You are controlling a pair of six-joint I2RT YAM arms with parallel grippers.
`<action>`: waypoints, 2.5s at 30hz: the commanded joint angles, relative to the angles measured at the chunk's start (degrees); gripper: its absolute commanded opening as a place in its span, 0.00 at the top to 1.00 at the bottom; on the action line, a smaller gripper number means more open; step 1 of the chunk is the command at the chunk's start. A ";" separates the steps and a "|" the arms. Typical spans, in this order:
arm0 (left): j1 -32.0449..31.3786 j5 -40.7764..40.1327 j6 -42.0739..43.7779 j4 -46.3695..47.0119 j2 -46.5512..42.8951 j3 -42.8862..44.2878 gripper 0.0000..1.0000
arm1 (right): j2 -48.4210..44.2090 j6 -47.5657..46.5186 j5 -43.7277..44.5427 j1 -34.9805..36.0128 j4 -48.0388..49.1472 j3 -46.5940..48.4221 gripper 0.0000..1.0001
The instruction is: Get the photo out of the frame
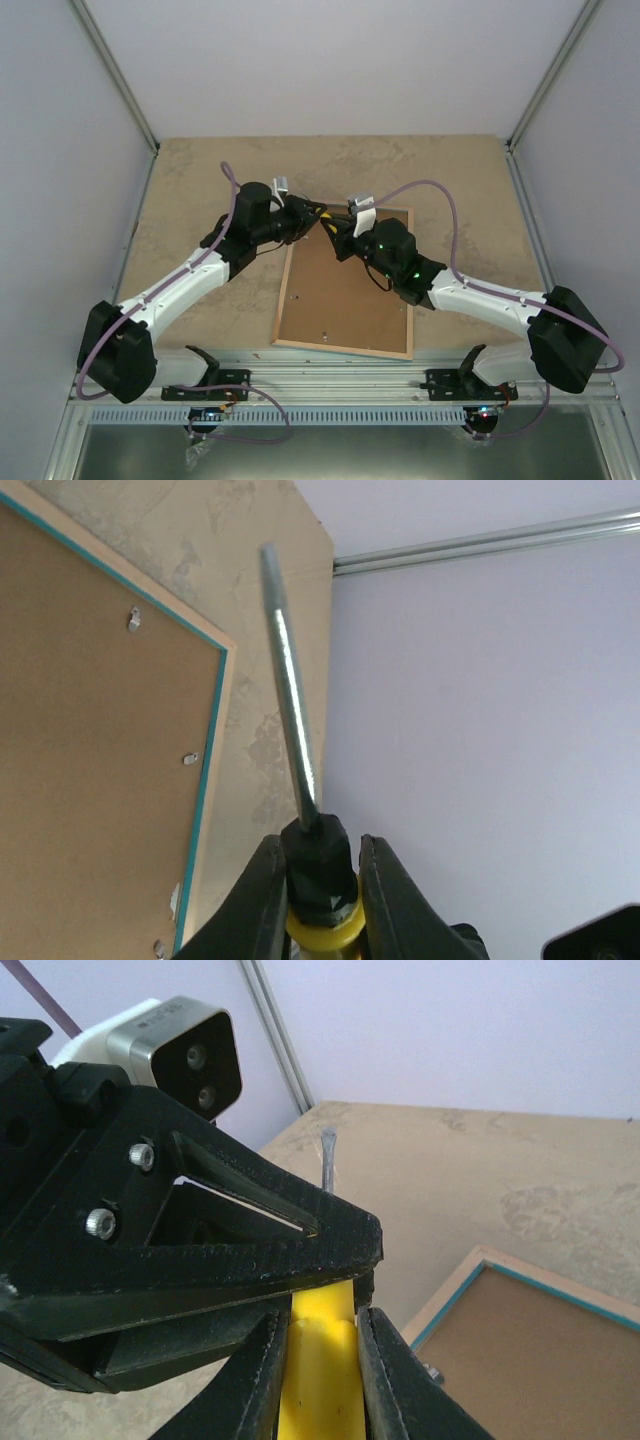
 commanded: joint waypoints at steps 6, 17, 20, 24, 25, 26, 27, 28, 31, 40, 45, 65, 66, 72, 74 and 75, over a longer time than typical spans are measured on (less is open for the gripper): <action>-0.13 -3.83 5.24 -6.38 -0.53 2.51 1.00 | -0.76 1.15 1.21 0.15 -0.16 0.04 0.69; 10.87 -10.80 23.17 -26.97 3.93 8.65 1.00 | -3.04 -0.43 0.16 -4.22 -13.70 -0.33 0.43; 15.07 -13.81 31.17 -32.44 7.76 11.16 1.00 | -4.59 -0.89 -0.75 -6.12 -15.88 -2.11 0.38; 20.97 -17.11 35.83 -35.34 12.80 12.77 1.00 | -7.32 -1.80 -0.54 -8.41 -18.50 -4.07 0.26; 22.78 -16.61 36.44 -34.97 13.88 12.66 1.00 | -7.86 -1.95 -0.33 -9.11 -19.24 -4.37 0.24; 24.88 -16.09 37.17 -34.58 15.02 12.78 1.00 | -8.37 -1.89 -0.27 -9.88 -20.06 -4.59 0.21; 26.57 -15.59 37.79 -34.38 16.59 13.00 1.00 | -8.76 -2.02 -0.26 -10.58 -20.79 -4.77 0.18; 28.14 -15.03 38.49 -34.27 18.33 13.60 1.00 | -9.22 -2.10 -0.31 -11.29 -21.49 -4.95 0.15; 31.95 -14.18 40.40 -34.58 23.84 16.88 1.00 | -10.73 -2.78 -0.39 -12.89 -22.88 -5.91 0.03; 39.59 -15.62 43.71 -38.17 39.77 29.16 1.00 | -13.94 -3.49 0.47 -16.44 -25.76 -8.45 0.02; 40.83 -17.52 45.11 -41.01 46.30 36.31 1.00 | -13.55 -3.79 0.48 -18.29 -25.93 -8.59 0.02; 41.59 -20.76 47.04 -43.32 51.90 40.96 0.64 | -12.84 -3.28 -0.53 -19.72 -26.28 -8.52 0.02; 41.60 -20.76 47.03 -43.43 51.23 40.69 0.62 | -12.99 -3.14 -0.45 -19.78 -26.51 -8.52 0.02; 41.59 -17.89 47.24 -42.31 44.14 35.60 0.50 | -13.72 -2.52 0.21 -19.97 -29.16 -8.33 0.02; 41.45 -15.67 46.84 -41.27 41.09 32.54 0.47 | -13.86 -2.07 0.17 -20.06 -30.16 -8.16 0.02; 41.14 -14.57 46.73 -40.81 39.44 30.85 0.46 | -13.85 -1.87 0.25 -20.11 -30.91 -7.97 0.02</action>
